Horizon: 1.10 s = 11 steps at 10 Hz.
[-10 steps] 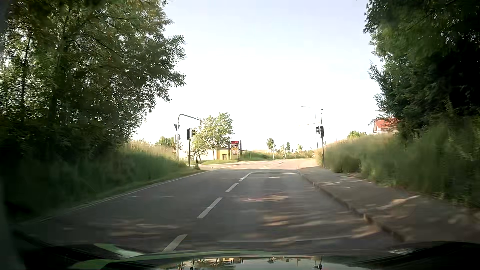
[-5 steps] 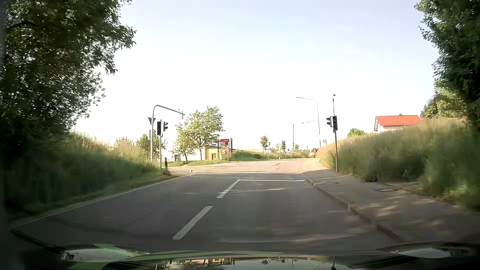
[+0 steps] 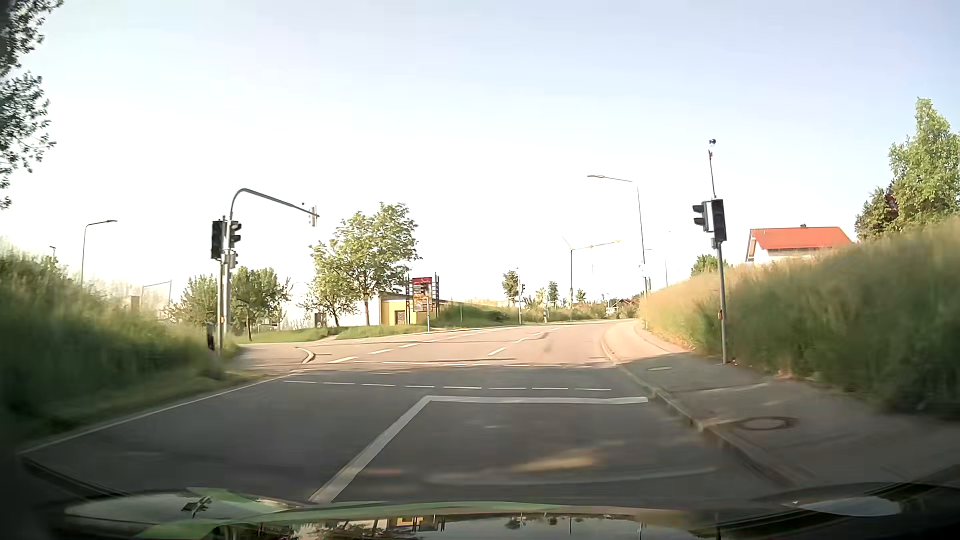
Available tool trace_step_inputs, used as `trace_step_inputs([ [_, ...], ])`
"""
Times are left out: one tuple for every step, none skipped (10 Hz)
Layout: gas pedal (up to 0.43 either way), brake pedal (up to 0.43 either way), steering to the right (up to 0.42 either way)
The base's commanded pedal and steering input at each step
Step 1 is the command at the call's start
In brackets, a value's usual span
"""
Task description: Follow the waypoints while adhering to traffic rules and regulations
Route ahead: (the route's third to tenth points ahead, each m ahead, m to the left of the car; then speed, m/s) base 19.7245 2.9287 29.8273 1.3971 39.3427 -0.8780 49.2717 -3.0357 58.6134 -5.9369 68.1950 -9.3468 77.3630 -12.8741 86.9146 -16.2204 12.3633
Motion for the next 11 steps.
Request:
trace_step_inputs([
  [0.169,0.000,0.020],
  [0.177,0.000,0.020],
  [0.189,0.000,0.020],
  [0.189,0.000,0.020],
  [0.189,0.000,0.020],
  [0.189,0.000,0.020],
  [0.177,0.000,0.020],
  [0.169,0.000,0.020],
  [0.169,0.000,0.020],
  [0.177,0.000,0.020],
  [0.177,0.000,0.020],
])
